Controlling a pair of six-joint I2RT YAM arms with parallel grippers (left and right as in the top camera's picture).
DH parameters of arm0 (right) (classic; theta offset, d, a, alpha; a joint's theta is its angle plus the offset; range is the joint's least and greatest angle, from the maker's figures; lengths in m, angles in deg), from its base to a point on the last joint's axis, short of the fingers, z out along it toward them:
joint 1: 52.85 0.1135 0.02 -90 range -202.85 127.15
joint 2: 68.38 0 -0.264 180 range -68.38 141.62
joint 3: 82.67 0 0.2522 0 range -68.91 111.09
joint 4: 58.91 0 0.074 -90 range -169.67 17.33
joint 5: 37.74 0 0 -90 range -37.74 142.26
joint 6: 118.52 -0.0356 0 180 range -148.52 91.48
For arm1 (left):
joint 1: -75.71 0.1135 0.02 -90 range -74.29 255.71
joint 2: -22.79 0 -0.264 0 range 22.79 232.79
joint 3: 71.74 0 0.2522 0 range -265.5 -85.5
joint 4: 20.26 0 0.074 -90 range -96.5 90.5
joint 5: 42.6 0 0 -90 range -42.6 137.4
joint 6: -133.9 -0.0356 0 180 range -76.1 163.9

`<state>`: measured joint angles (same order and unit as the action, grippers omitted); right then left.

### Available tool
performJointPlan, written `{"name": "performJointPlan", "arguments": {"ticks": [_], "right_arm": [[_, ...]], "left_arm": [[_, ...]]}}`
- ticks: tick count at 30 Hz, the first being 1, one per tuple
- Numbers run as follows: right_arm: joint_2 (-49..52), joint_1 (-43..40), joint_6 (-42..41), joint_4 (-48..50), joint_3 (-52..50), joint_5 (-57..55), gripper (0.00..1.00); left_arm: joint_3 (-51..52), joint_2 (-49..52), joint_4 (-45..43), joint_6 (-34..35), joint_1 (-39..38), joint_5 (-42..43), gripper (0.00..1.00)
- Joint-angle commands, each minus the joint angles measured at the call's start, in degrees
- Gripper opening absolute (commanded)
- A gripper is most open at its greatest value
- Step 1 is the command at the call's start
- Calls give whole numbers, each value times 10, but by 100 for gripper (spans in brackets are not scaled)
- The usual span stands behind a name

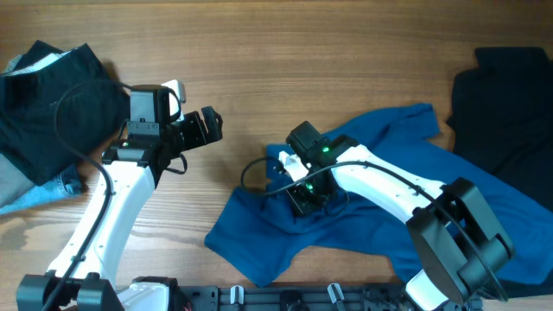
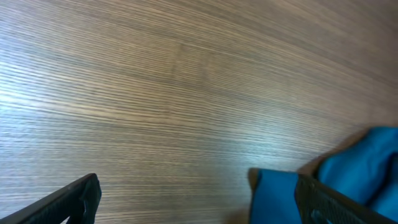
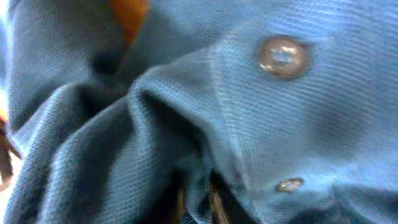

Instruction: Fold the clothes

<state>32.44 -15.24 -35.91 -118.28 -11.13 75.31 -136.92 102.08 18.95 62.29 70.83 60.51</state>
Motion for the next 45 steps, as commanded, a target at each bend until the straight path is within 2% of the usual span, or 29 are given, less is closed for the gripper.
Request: {"name": "performJointPlan", "arguments": {"ticks": [1, 3, 5, 6, 7, 18, 26, 31, 32, 33, 34, 35, 36, 37, 38, 41, 45], "right_arm": [[-29, -9, -48, 0, 20, -39, 28], [-48, -12, -49, -2, 32, -53, 35], [-72, -14, -48, -2, 44, -79, 84], [-83, -16, -48, -2, 48, -94, 95], [-90, -17, -48, -2, 50, -103, 100], [-191, -67, -48, -31, 53, -130, 100], [-207, -113, -48, -41, 53, -130, 100], [-207, -138, -49, -46, 53, -130, 100], [-207, -145, -49, -47, 53, -130, 100], [-207, -149, -50, -48, 53, -130, 100], [-207, -156, -53, -50, 53, -130, 100], [-207, -160, -57, -51, 53, -130, 100], [-207, -169, -67, -52, 53, -130, 100], [-207, -174, -70, -53, 53, -130, 100], [-207, -186, -79, -56, 53, -130, 100], [-207, -211, -79, -64, 53, -131, 100], [-207, -236, -76, -80, 53, -144, 100]], "left_arm": [[-10, 3, -5, -1, -2, 56, 100], [-10, 3, -9, -1, -6, 63, 100], [-10, 3, -13, -1, -17, 66, 100], [-10, 4, -15, -1, -24, 66, 100], [-10, 7, -17, -1, -33, 66, 100], [-10, 116, -86, 8, -133, 78, 100], [-10, 225, -144, 94, -208, 87, 100], [-10, 283, -163, 124, -243, 128, 97], [-10, 291, -165, 126, -250, 130, 93], [-10, 294, -166, 125, -254, 130, 86], [-10, 294, -167, 125, -257, 129, 71], [-10, 294, -170, 125, -257, 128, 50], [-10, 292, -177, 123, -256, 128, 20], [-10, 291, -181, 120, -253, 127, 7], [-11, 288, -184, 121, -241, 112, 4], [-20, 271, -177, 121, -195, 72, 4], [-57, 233, -161, 121, -92, 65, 4]]}}
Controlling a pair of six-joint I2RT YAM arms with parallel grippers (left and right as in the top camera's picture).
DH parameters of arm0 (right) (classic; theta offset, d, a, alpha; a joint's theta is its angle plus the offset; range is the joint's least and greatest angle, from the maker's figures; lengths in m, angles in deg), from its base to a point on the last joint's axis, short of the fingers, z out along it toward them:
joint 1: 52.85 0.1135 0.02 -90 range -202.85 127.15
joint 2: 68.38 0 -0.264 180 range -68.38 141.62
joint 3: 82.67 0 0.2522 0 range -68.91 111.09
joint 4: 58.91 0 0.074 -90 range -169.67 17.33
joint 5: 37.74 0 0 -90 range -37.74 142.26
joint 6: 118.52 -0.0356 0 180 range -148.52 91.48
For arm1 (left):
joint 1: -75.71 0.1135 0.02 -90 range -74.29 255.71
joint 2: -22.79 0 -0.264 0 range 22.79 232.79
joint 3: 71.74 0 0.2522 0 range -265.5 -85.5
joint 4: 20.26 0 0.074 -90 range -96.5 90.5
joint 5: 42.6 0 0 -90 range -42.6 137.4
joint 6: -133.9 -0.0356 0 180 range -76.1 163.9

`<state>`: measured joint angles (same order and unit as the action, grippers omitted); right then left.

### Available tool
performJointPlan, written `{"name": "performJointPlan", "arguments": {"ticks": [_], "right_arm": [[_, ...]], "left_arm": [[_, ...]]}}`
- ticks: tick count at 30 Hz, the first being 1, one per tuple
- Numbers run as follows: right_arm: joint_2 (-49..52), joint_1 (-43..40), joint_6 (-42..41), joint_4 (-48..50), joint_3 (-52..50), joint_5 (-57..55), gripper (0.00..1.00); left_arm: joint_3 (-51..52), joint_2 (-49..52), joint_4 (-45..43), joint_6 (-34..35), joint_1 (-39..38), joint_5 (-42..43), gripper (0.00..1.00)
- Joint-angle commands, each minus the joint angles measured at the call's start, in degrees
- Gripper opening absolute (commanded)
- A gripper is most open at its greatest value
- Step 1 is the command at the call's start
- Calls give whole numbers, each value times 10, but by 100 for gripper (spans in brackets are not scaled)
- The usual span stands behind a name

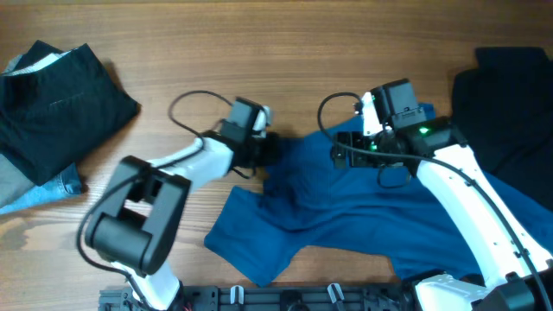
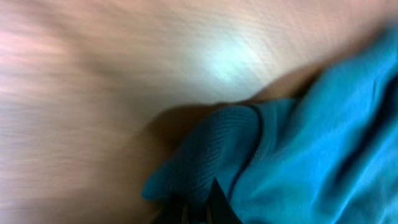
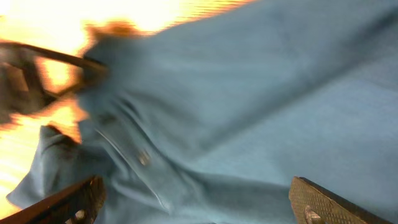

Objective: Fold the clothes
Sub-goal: 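Pull the shirt apart with both grippers to spread it flat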

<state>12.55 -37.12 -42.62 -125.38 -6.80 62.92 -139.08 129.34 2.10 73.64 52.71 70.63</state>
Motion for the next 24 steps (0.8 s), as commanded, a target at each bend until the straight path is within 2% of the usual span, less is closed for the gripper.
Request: {"name": "performJointPlan", "arguments": {"ticks": [1, 7, 10, 12, 13, 15, 17, 18, 24], "right_arm": [[-8, -23, -9, -13, 10, -28, 100], [-8, -42, -8, -14, 10, -73, 100], [-8, -44, 3, -2, 10, -73, 100], [-7, -43, 5, 9, 10, -73, 100], [-7, -43, 6, 14, 10, -73, 100], [-5, -44, 6, 23, 10, -83, 100], [-5, -44, 6, 34, 10, -104, 100], [-5, -44, 6, 39, 10, -112, 100], [-4, -44, 6, 34, 9, -111, 97]], "left_arm": [[-51, -50, 16, 7, 120, -36, 4], [-157, -94, 58, 7, 307, -36, 4], [-187, -96, 78, 8, 368, -36, 4], [-191, -96, 93, 7, 400, -36, 9], [-191, -96, 114, 7, 415, -36, 19], [-191, -95, 151, 7, 428, -36, 50], [-191, -95, 206, 1, 434, -36, 93], [-191, -95, 233, -9, 434, -36, 100], [-191, -95, 393, -12, 419, -36, 100]]}}
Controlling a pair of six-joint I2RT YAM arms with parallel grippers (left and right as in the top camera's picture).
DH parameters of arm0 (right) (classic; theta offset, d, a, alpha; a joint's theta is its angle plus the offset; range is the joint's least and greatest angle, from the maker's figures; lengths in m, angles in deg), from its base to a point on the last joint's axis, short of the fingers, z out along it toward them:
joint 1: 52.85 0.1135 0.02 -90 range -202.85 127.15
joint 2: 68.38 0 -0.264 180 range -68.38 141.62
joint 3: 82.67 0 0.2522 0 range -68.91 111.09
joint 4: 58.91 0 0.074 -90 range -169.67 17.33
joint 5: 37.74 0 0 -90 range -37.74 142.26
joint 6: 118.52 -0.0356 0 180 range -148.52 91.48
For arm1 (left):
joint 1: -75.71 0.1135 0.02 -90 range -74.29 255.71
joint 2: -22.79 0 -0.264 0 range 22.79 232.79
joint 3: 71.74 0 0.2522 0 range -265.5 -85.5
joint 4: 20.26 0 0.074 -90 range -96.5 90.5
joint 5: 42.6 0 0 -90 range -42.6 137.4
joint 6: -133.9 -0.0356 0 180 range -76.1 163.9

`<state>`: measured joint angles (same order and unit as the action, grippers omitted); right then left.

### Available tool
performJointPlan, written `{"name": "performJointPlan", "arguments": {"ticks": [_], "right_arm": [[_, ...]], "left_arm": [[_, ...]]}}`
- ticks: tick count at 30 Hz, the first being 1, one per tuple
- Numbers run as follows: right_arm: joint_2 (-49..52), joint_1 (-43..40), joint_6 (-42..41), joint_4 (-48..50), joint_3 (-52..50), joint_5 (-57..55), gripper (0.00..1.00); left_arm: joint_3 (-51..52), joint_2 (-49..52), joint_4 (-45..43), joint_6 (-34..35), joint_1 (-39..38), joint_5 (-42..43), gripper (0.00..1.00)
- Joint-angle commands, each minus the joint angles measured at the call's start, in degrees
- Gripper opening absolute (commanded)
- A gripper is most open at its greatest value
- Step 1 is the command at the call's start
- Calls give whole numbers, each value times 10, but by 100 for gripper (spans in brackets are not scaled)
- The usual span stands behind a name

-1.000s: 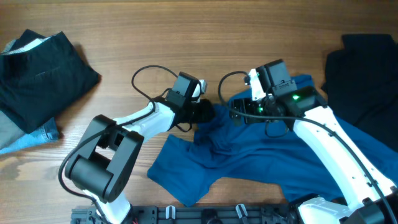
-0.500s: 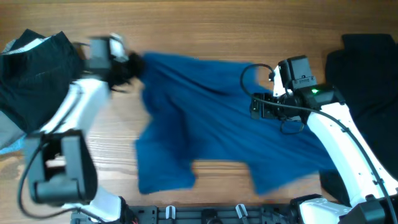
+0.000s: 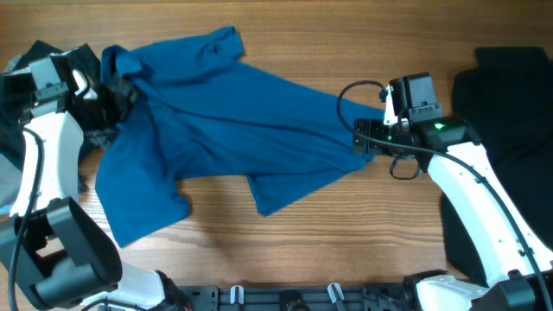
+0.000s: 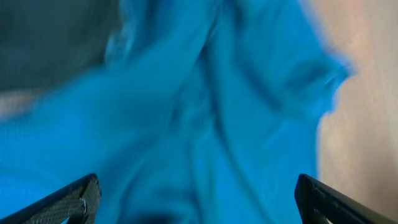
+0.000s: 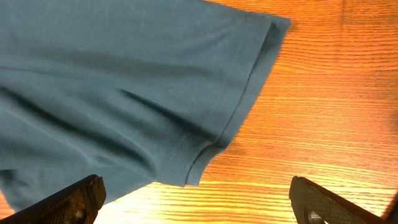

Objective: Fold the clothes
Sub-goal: 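Pull the shirt apart with both grippers to spread it flat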

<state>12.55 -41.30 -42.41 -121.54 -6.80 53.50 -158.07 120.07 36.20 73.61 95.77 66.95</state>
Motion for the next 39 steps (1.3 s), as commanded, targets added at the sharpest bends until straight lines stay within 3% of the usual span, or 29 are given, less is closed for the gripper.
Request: {"name": "performJointPlan", "arguments": {"ticks": [1, 5, 10, 14, 18, 25, 28, 31, 34, 36, 39], "right_arm": [[-4, -2, 4, -7, 6, -17, 96], [18, -2, 3, 2, -18, -17, 97], [92, -2, -20, 63, -38, -16, 96], [155, -2, -28, 125, -38, -31, 83], [214, -5, -71, 179, -38, -74, 79], [266, -33, -102, 246, -38, -103, 80], [283, -38, -101, 291, -38, -103, 88], [296, -38, -87, 320, -38, -82, 86], [306, -37, -70, 347, -38, -33, 72], [307, -37, -71, 367, -38, -16, 39], [307, -38, -70, 409, -38, -18, 4]], "left_arm": [[-1, -2, 74, -15, -17, 1, 100], [0, -2, 140, -65, -47, -12, 100], [7, -2, 184, -68, -90, -81, 100], [22, -2, 184, -68, -124, -81, 100], [34, -2, 184, -68, -150, -82, 100], [34, 0, 184, -68, -160, -81, 100], [34, 0, 184, -68, -160, -81, 100], [34, 0, 188, -68, -160, -81, 100], [34, 0, 192, -68, -160, -81, 100], [34, 0, 193, -68, -160, -81, 100], [34, 0, 193, -67, -160, -81, 100]]}}
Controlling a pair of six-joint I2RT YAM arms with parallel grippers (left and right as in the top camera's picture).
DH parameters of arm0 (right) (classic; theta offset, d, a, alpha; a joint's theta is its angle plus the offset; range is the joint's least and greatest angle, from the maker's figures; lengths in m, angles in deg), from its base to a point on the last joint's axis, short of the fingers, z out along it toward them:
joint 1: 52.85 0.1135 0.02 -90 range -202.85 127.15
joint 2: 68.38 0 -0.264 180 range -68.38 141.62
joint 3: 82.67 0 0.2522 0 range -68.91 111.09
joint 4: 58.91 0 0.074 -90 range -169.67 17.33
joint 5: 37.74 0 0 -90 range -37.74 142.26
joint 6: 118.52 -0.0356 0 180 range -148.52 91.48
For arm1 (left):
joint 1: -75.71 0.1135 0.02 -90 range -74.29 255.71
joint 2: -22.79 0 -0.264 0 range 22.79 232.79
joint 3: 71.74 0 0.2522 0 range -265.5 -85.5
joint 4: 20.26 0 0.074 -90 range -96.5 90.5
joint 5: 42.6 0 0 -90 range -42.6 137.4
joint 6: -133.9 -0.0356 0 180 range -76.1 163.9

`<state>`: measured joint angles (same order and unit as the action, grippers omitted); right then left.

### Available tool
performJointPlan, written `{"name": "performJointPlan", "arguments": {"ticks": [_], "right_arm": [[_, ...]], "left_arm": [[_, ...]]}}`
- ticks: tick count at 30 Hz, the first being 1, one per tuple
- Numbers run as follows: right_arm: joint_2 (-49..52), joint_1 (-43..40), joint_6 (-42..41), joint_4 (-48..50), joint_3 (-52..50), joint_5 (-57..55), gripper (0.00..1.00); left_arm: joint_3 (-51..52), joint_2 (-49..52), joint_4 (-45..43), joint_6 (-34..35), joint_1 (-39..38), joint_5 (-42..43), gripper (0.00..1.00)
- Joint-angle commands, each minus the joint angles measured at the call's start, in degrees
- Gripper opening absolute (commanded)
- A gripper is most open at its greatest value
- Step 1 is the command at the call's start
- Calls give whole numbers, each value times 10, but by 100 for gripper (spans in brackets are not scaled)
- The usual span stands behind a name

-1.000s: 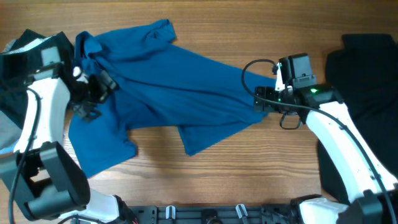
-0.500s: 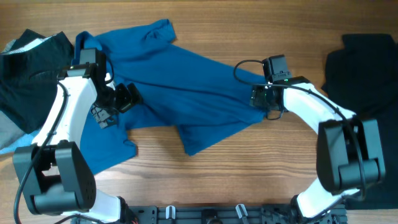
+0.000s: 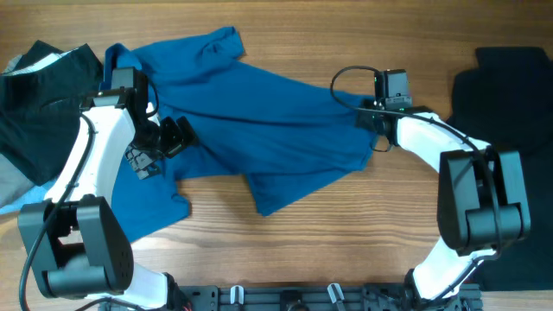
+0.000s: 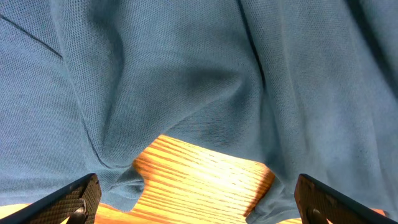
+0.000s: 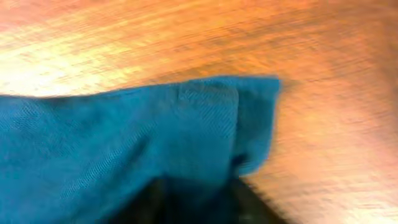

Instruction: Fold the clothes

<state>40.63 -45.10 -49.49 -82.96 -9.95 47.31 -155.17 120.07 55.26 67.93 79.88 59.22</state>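
A blue polo shirt [image 3: 259,112] lies spread across the table from the upper left to the centre right, with a sleeve and the lower part rumpled. My left gripper [image 3: 173,136] hovers open over the shirt's left part. In the left wrist view its fingers [image 4: 74,202] stand wide apart above blue cloth [image 4: 186,74] and a patch of bare wood. My right gripper [image 3: 370,121] is at the shirt's right edge. The blurred right wrist view shows it [image 5: 196,199] shut on the shirt's hem corner [image 5: 236,118].
A black garment [image 3: 52,95] and a bit of light blue denim [image 3: 26,203] lie at the far left. Another dark garment [image 3: 510,95] lies at the right edge. The left arm reaches over the shirt's lower left flap.
My left gripper has moved from the collar at the far left to over the shirt's left body, still open. My right gripper, open beside the right edge before, is now shut on that edge's corner.
At first the shirt lay crumpled at the lower centre, my right gripper shut on it near the buttons. Then my left gripper held its edge and the right was open. Then the shirt lay spread toward the upper left, both grippers open. Now the right holds its right corner.
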Motion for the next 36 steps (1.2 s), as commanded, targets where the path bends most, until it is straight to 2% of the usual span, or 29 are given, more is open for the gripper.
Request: {"name": "performJointPlan", "arguments": {"ticks": [1, 4, 7, 9, 17, 18, 19, 20, 21, 23, 27, 30, 36], "right_arm": [[26, -1, 0, 51, -7, 36, 4], [26, -11, 5, 125, 1, 1, 4], [26, -30, 45, 166, 34, -6, 4], [26, -57, 48, 168, 101, -45, 4], [26, -139, 58, 154, 284, -45, 4], [26, -147, 58, 144, 297, -42, 11], [26, -153, 58, 129, 308, -33, 38], [26, -158, 58, 106, 318, -15, 79], [26, -161, 61, 79, 325, 9, 100], [26, -162, 62, 20, 330, 46, 100], [25, -159, 64, -162, 330, 92, 100], [25, -158, 58, -301, 330, 105, 100], [25, -158, 53, -495, 329, 113, 100]], "left_arm": [[5, 0, 3, -8, -1, -3, 100], [5, 0, 2, -6, -1, -3, 100], [5, 0, 0, -7, -1, -3, 100], [5, 0, -4, -7, -1, -3, 100], [5, 0, -12, -7, -1, -3, 100], [5, 0, -12, -7, -1, -3, 100], [5, 0, -10, -7, -1, -3, 100], [5, 0, -10, -7, -1, -3, 100], [5, 0, -9, -7, -1, -3, 100], [5, 0, -9, -7, -1, -3, 100], [5, 0, -8, -7, -1, -3, 100], [5, 0, -4, -7, -1, -3, 100], [5, 0, 8, -11, -1, -6, 100]]}}
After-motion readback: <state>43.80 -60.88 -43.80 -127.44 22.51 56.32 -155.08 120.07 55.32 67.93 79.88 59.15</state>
